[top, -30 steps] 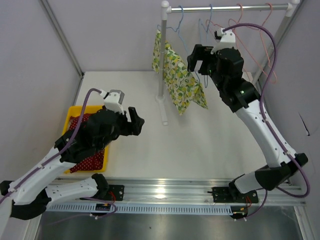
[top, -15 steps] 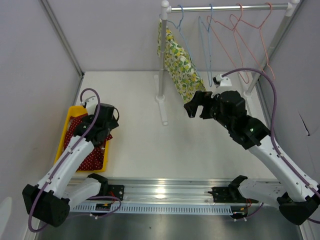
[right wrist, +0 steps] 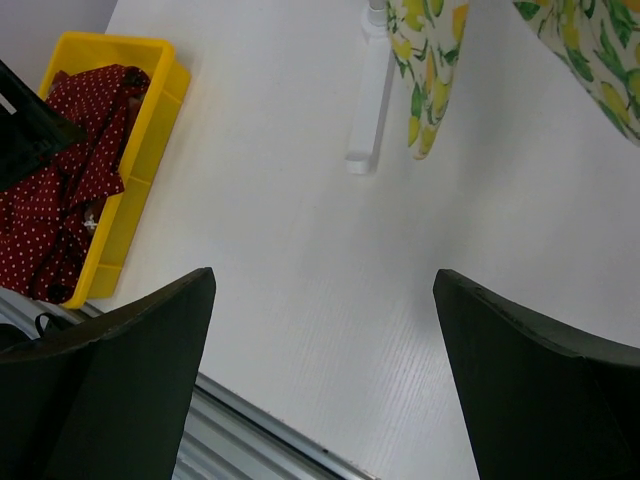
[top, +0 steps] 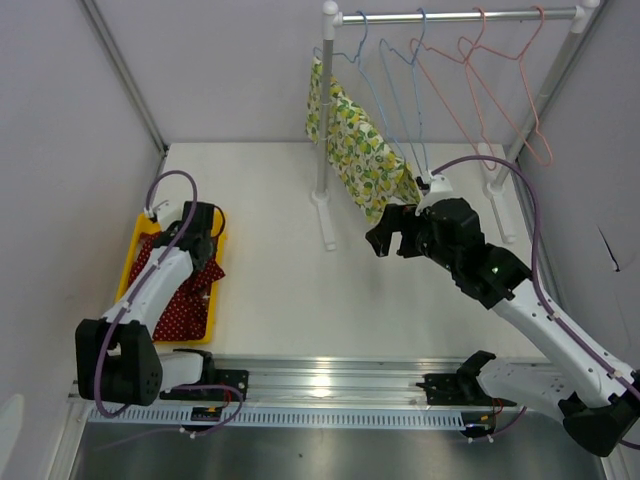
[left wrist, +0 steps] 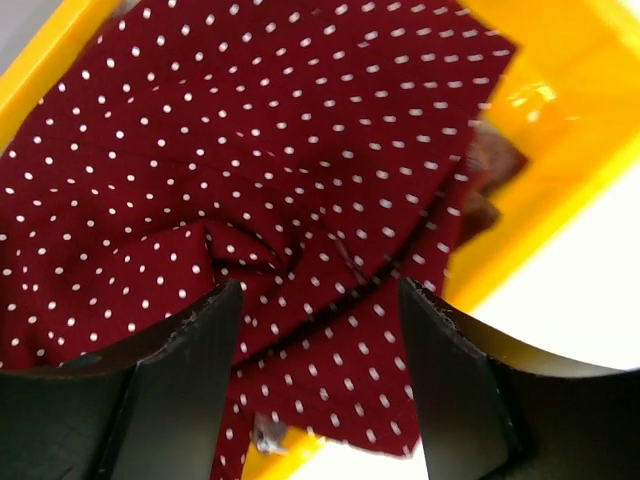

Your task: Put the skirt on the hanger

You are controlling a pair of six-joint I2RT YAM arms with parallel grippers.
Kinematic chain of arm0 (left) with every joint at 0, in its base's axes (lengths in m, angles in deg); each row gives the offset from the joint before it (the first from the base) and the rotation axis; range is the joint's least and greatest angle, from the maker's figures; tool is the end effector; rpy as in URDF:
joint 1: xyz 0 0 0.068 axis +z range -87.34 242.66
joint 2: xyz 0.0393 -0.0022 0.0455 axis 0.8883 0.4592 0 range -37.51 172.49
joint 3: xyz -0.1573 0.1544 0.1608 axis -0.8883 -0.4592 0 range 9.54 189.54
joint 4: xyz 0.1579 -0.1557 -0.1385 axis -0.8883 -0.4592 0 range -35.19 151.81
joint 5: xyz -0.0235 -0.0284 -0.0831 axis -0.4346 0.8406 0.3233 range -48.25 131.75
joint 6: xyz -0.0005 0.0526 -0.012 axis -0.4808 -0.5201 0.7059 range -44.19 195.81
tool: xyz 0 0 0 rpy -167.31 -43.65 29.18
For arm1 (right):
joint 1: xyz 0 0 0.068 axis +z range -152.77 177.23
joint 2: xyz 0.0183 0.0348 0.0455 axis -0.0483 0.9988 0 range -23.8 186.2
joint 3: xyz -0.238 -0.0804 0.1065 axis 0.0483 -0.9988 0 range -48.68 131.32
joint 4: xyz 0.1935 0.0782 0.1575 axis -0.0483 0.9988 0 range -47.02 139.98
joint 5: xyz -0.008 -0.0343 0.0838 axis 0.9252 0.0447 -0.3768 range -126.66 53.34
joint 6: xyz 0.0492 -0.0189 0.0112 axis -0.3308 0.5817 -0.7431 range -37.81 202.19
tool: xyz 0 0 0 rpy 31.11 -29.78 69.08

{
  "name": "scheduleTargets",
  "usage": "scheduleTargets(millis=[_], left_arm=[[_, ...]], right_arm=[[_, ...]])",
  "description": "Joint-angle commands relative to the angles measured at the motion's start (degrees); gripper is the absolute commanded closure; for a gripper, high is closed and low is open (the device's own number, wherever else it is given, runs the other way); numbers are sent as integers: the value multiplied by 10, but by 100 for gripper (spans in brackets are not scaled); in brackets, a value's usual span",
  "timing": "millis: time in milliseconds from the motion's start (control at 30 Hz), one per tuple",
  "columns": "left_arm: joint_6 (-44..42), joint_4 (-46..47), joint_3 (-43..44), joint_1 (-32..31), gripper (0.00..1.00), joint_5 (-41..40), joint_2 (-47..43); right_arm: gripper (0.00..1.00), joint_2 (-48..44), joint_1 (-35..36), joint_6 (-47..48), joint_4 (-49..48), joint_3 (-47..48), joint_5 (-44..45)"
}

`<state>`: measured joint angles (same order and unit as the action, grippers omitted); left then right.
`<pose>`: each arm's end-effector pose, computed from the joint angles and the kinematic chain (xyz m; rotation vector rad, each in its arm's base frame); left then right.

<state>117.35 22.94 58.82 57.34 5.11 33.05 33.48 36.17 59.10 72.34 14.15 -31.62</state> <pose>0.2342 -0.0006 0.2405 -0.9401 2.1984 0.4712 0.1696 0.1329 0.3749 -0.2229 2.0247 0.6071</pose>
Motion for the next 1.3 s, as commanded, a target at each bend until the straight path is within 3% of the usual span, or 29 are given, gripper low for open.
scheduleTargets(millis=[0, 200, 267, 300, 400, 433, 500, 667, 867, 1033, 1267], left_arm=[[-1, 36, -18, 20, 32, 10, 26], [0, 50, -26, 28, 36, 30, 62], [2, 52, -24, 28, 44, 32, 66], [0, 54, -22, 28, 49, 34, 69], [-8, 47, -7, 29, 78, 38, 70], [-18, 46, -3, 29, 91, 41, 64], [-25, 41, 11, 29, 100, 48, 51], [-65, 21, 50, 29, 100, 74, -16], [-112, 7, 116, 21, 100, 168, -103], [-139, -11, 186, -13, 100, 250, -126], [-140, -30, 299, -179, 100, 241, -100]], right_arm=[[3, -11, 2, 2, -17, -9, -8], [3, -9, 2, 0, -26, -21, -9], [3, -6, 3, -2, -27, -24, -10], [3, -4, 2, -3, -29, -26, -10], [3, -2, 2, -5, -29, -28, -10], [3, -1, 2, -6, -29, -29, -10], [3, -2, 1, -6, -29, -28, -10], [3, 3, 1, -7, -31, -24, -8], [3, 8, 2, -6, -37, -20, -1], [3, 20, 2, 1, -34, 1, 7], [3, 29, 2, 10, -21, 29, 28]])
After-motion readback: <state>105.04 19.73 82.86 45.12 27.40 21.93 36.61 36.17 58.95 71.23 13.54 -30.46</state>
